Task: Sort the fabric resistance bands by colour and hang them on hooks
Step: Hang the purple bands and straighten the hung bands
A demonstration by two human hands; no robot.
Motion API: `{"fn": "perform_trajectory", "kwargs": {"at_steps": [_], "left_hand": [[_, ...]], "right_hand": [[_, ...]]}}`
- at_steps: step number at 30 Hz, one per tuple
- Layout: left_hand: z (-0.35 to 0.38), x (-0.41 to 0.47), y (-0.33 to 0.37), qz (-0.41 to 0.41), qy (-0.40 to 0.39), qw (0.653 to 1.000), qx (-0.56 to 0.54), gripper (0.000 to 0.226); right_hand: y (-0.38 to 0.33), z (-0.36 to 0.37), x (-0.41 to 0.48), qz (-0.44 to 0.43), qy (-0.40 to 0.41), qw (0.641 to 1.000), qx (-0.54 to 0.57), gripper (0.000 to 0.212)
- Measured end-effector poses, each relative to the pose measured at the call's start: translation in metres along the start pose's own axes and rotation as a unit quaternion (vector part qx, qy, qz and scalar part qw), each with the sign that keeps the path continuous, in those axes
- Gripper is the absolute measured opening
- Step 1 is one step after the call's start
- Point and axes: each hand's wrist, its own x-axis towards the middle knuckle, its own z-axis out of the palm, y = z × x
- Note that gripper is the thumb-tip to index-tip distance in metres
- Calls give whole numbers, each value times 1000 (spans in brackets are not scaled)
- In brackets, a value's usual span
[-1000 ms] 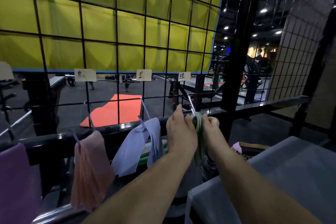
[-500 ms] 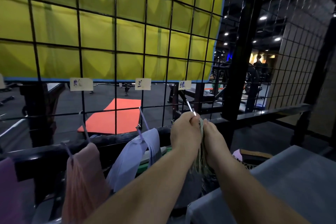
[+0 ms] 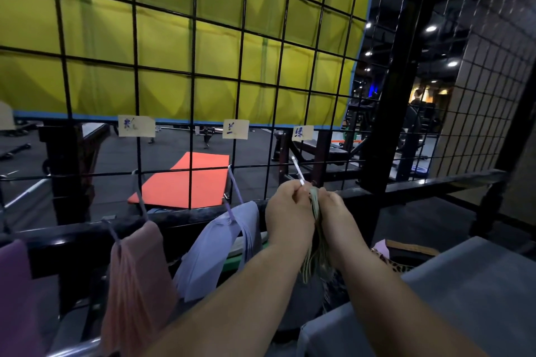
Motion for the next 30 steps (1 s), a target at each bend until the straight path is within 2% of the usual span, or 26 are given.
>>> {"fn": "perform_trajectory", "kwargs": {"at_steps": [6, 11, 14, 17, 24, 26, 30], "left_hand": [[3, -5, -8, 7, -43, 999, 32, 22], [-4, -10, -19, 19, -35, 999, -23, 24], [-6, -14, -28, 58, -41, 997, -18, 27], [-5, -15, -32, 90, 5, 995, 37, 27], [-3, -15, -25, 117, 48, 991, 44, 23], [-4, -14, -26, 119, 44, 990, 55, 24], [0, -13, -36, 120, 33, 989, 74, 27]], "right_hand": [[10, -13, -12, -5, 4, 995, -102, 27], [2, -15, -17, 21, 4, 991, -129, 28], [-1, -16, -14, 29, 15, 991, -130, 37], [-3, -18, -7, 50, 11, 992, -113, 49], [-14, -18, -1, 75, -11, 994, -75, 48], [-17, -17, -2, 75, -16, 995, -67, 40], [-13, -13, -2, 87, -25, 994, -61, 38]]}}
